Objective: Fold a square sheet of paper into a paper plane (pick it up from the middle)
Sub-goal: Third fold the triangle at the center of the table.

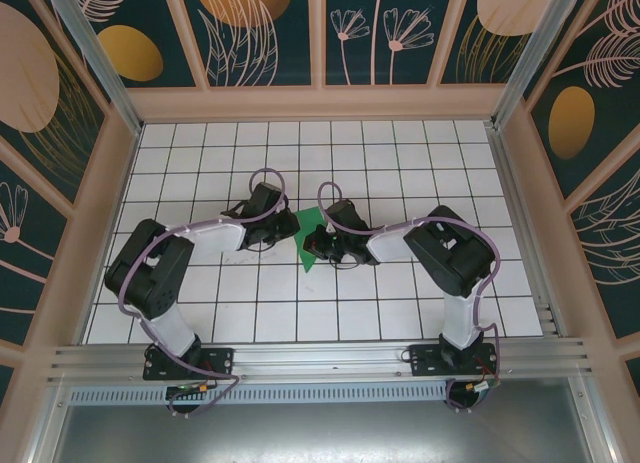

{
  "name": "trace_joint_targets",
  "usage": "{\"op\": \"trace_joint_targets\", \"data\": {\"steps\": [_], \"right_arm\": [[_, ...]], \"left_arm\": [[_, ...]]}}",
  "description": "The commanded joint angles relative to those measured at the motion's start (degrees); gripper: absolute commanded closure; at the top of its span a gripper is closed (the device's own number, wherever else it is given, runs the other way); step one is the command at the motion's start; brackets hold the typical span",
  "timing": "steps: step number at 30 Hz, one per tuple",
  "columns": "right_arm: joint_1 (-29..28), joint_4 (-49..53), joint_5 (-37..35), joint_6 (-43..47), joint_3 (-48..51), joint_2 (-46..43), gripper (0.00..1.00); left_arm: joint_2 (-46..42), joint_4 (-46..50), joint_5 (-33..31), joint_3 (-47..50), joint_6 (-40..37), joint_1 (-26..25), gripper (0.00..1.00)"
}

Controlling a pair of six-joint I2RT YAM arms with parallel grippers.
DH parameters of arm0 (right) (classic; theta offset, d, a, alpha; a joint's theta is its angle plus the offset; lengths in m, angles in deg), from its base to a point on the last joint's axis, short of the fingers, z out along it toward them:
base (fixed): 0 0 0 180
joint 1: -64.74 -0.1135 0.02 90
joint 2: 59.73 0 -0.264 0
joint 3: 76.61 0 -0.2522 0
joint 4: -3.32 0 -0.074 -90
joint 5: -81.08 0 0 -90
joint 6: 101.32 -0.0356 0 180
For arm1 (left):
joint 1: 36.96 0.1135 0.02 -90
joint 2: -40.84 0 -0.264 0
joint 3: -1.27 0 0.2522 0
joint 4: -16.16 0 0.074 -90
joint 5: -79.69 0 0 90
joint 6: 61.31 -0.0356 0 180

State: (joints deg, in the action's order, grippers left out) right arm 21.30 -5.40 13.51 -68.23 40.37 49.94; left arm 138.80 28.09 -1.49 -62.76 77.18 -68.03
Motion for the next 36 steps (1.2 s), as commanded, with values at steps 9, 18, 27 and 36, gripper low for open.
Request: {"op": "trace_joint_targets", "data": {"steps": [9,18,27,36], "right_arm": [[0.3,2.3,-2.5,1.7,0.1,-0.4,0.96],[0.2,2.8,-3.6,1.7,0.8,-1.4,0.96],[-0.2,3.6,-5.0,1.7,2.1,-3.0,0.96],[-0.3,1.4,-2.5,2.1,1.1,-1.3,0.96]], "left_arm": [[4.6,-6.2,7.6,0.7,0.9,0.2,0.88],[7.8,-1.7,4.8,0.0,-0.2,0.2,0.91],[8.5,-0.9,4.5,0.3,-1.0,0.1,0.93],[8.4,-1.6,5.4,0.3,-1.1,0.1,0.92]]}}
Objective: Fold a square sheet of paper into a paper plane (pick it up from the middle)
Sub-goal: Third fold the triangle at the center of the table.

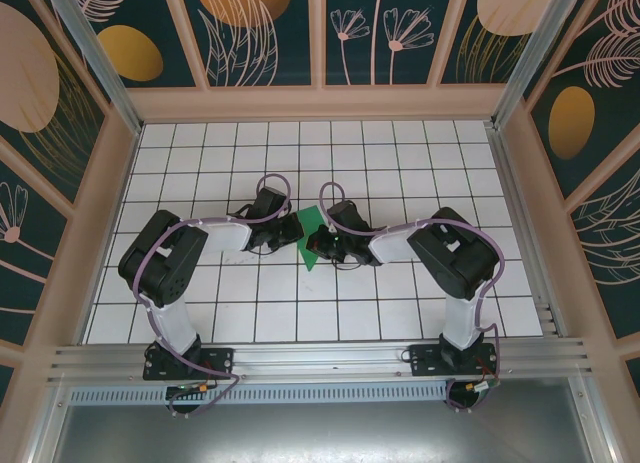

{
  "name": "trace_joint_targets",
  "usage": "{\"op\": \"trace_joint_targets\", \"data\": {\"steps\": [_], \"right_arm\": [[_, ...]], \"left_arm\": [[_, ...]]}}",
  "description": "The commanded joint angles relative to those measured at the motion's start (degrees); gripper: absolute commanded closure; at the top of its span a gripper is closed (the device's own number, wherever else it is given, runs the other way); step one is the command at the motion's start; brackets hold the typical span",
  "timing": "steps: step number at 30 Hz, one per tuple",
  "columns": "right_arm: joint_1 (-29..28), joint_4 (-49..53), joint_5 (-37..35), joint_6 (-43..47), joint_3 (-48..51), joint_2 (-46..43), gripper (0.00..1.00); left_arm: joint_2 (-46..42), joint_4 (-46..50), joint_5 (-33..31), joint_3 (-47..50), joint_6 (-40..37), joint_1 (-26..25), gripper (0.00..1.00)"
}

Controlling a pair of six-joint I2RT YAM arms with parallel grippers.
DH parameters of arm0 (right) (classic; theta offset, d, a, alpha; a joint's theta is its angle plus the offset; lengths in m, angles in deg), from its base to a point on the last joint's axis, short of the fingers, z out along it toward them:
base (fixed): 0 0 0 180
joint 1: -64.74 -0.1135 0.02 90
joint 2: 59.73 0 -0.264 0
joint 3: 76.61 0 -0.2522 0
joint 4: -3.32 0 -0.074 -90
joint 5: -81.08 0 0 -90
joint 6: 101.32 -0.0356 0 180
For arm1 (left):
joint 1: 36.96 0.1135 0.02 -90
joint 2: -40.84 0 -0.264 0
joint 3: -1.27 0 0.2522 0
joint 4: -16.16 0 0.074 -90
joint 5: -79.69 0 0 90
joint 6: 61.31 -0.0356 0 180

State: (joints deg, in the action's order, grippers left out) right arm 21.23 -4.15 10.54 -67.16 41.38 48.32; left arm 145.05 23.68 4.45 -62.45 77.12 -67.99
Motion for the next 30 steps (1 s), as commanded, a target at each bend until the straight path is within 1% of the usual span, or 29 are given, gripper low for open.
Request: {"op": "trace_joint_targets", "data": {"steps": [1,14,30], "right_arm": [[-0.3,-0.1,0.6,1.2,0.1,0.5,0.96],[-0.3,-1.8,2.4,2.9,-0.3,1.5,0.96],[-0.2,-1.1,2.0,4.4,-1.4,2.7,0.96]], "left_arm": [[2.3,2.7,-0.4,0.0,-1.1,0.1,0.93],[2.8,2.3,0.4,0.1,-1.4,0.0,0.92],[2.8,2.3,0.5,0.2,-1.6,0.0,0.92]]}}
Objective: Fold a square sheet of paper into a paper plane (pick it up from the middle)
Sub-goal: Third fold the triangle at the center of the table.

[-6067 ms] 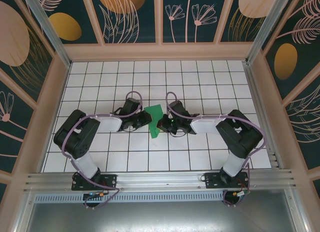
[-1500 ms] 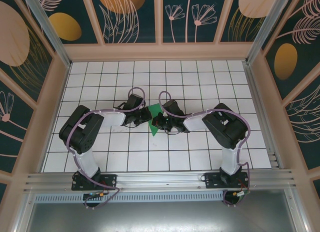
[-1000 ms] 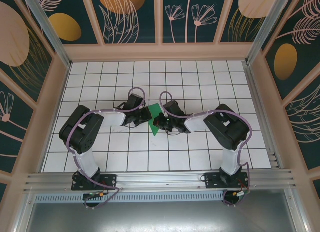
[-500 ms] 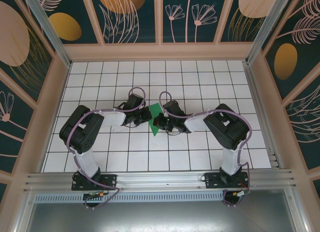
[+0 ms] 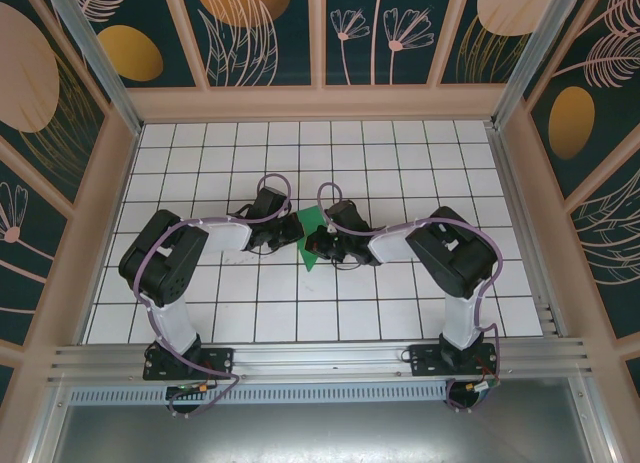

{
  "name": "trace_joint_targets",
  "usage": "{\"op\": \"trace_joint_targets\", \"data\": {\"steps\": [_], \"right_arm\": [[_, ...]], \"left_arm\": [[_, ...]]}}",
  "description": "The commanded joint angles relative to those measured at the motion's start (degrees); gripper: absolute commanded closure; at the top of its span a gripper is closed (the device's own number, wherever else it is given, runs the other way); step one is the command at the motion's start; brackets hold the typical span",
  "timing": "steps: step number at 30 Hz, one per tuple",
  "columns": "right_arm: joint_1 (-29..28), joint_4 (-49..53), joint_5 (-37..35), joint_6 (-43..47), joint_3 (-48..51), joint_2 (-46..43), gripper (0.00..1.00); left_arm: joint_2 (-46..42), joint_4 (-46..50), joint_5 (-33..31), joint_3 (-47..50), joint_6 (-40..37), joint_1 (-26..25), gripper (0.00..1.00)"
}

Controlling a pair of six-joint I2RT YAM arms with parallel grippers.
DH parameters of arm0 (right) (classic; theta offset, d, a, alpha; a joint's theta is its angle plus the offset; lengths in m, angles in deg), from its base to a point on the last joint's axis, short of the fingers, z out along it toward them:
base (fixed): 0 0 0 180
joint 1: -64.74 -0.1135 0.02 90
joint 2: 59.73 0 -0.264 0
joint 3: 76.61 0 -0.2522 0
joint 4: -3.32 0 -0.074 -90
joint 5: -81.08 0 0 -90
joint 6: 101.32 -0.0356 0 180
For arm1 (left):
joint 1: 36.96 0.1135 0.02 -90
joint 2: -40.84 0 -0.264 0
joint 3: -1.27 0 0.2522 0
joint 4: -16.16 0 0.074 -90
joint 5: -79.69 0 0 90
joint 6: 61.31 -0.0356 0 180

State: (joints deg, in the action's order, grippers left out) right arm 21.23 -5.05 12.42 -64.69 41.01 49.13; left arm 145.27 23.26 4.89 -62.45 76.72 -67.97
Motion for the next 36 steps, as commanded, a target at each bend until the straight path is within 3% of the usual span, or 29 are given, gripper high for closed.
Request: {"op": "trace_joint_targets", "data": {"steps": [1,12,20,25,30,36], "right_arm": [[-0.2,-0.1,0.0,2.0,-1.1,1.9,0.96],[-0.2,3.4,-2.2,1.5,-1.4,2.5,0.95],[-0.1,4.4,-2.7,1.1,-0.9,1.9,0.74],[0.0,4.0,-2.8,1.0,-0.3,1.2,0.7],[0.1,3.9,-3.3,0.9,0.3,0.7,0.73],[0.1,4.6,-4.3,0.9,0.7,0.3,0.9]], "left_arm": [[2.6,2.8,0.1,0.2,-1.3,-0.1,0.92],[-0.5,4.4,-2.2,-0.2,-0.8,-0.1,0.9],[-8.1,8.1,-10.1,0.3,2.1,0.7,0.78],[-11.3,7.6,-12.1,2.7,3.6,1.8,0.76],[-13.3,5.4,-9.3,4.3,3.8,1.7,0.77],[-13.8,1.6,-2.9,6.4,2.8,1.4,0.86]]}}
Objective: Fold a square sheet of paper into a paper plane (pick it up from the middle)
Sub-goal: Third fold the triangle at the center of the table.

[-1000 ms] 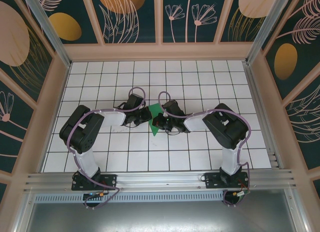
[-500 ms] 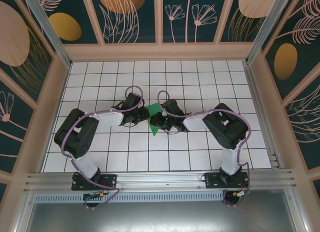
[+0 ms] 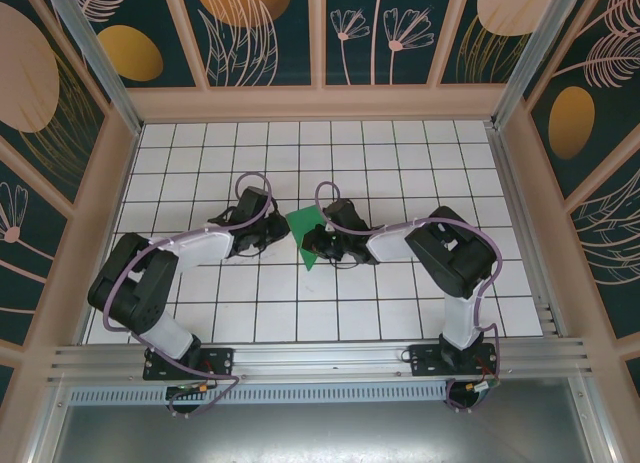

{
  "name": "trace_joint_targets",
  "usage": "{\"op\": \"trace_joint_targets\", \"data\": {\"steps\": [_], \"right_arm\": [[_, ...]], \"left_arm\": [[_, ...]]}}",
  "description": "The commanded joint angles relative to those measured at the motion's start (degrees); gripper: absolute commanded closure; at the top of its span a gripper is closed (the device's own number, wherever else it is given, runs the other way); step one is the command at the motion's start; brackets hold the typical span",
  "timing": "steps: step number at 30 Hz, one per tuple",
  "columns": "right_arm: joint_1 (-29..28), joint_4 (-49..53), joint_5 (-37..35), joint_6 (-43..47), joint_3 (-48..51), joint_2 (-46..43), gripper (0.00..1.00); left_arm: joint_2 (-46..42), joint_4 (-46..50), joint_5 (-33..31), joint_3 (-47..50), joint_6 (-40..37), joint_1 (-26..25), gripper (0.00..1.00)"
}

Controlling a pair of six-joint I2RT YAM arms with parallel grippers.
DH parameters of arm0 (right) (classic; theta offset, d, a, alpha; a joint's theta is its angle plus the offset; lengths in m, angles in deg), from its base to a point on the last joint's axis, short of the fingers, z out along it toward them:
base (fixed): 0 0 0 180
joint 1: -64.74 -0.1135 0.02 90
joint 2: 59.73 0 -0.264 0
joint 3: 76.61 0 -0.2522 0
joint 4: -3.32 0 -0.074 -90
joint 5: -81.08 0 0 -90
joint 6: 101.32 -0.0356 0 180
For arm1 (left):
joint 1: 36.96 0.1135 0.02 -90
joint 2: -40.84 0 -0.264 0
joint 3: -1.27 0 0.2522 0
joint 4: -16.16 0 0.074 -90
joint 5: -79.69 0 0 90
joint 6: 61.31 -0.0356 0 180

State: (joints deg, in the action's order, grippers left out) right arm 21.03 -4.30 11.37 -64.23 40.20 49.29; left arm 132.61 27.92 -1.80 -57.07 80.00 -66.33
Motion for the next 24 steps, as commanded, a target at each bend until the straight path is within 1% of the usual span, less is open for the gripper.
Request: {"op": "trace_joint_targets", "data": {"steps": [1,5,15,24], "right_arm": [[0.3,4.2,-3.4,0.4,1.5,0.2,0.93],[0.3,4.7,-3.6,0.5,1.6,0.2,1.0],[0.2,3.9,-2.7,0.2,1.8,0.0,1.0],[0.3,3.6,-2.4,0.0,1.7,0.0,1.0]], "left_arm": [[-1.1,-3.6,4.6,1.2,-0.6,-0.6,0.87],[-0.6,-5.8,7.3,2.4,-1.1,-1.7,0.91],[3.5,-7.4,9.5,2.2,-1.2,-3.2,1.0],[6.1,-8.0,9.9,1.1,-1.4,-3.4,1.0]]}}
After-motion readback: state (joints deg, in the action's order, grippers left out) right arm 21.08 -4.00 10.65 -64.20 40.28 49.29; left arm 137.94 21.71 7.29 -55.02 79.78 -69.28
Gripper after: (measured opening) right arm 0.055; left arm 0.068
